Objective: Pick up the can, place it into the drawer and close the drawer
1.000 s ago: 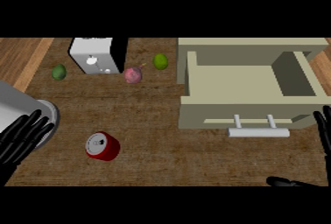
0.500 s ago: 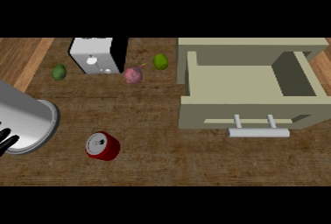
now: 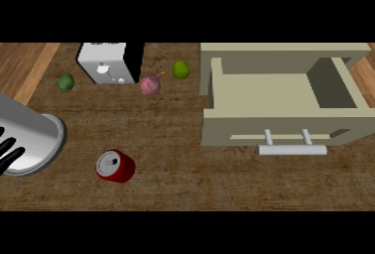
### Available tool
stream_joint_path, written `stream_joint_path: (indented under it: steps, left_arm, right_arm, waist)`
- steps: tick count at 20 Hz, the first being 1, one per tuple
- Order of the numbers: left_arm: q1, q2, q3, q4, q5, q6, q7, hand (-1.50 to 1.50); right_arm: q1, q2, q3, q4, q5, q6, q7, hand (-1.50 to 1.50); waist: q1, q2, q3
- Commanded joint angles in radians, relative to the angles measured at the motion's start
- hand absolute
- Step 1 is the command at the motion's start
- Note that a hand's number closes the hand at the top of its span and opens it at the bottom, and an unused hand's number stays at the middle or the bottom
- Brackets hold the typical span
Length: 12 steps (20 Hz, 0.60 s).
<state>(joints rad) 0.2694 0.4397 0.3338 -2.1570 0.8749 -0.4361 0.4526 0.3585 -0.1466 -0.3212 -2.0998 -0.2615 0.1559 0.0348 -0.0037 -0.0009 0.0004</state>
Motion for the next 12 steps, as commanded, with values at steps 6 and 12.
stream_joint_path:
  steps: [6,12]
  left_arm:
    - [-0.027,-0.073,-0.044,0.007,0.007,0.037,0.099,-1.50]
    - [-0.122,-0.156,-0.134,0.140,-0.168,0.042,0.052,-1.50]
  right_arm:
    - [0.056,0.029,-0.054,-0.056,-0.040,0.078,0.010,-1.50]
    - [0.067,0.013,-0.140,-0.035,-0.095,0.136,0.012,-1.50]
  waist:
    - [0.003,0.000,-0.001]
    - [-0.002,0.000,-0.001]
